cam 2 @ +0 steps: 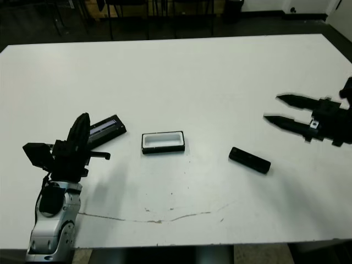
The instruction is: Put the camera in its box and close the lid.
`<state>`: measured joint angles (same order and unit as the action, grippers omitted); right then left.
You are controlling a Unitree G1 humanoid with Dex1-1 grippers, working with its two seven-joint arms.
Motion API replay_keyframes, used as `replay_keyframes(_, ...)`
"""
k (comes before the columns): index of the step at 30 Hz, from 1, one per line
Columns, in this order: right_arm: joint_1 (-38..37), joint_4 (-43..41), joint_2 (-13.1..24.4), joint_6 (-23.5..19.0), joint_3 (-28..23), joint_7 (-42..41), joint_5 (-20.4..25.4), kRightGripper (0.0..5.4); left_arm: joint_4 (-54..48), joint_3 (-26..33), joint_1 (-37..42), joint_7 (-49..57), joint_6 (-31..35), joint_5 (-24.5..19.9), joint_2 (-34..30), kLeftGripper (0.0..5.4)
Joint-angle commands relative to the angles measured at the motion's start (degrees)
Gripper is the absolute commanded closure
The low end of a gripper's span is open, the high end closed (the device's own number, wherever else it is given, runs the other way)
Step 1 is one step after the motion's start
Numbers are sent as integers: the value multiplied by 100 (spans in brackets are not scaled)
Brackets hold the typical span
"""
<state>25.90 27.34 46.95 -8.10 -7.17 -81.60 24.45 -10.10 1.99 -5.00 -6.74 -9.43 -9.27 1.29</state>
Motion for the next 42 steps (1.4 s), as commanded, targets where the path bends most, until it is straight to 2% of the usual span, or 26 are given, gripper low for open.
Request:
replay_keyframes(1, 122, 417, 47, 278, 76, -323, -160, 150, 29, 0, -66, -2, 123, -26, -31, 540)
replay_keyframes(10, 169, 1149, -130, 839, 21, -618, -232, 2, 8, -3, -92, 3, 142, -7, -44, 540)
replay_keyframes(13, 104, 1217, -164, 827, 37, -638, -241, 2, 30, 3, -111, -5, 103, -5, -46, 540)
replay_keyframes(22, -163, 1282, -372, 1206, -3, -525, -321, 2, 41, -7, -134, -11, 67, 37, -53, 540)
replay_keyframes(26, -231, 1309, -423, 1183, -13, -496, -312, 2, -5, -24, -149, 29, 108, 91, -51, 540)
replay_keyframes(30, -279, 1362, -518, 1342, -68, -551, -270, 2, 55, -8, -131, -17, 66, 45, -60, 540)
replay_keyframes(42, -395, 1500, -631, 1077, -89, -585, -260, 2, 14, -29, -167, -13, 84, 58, -58, 540)
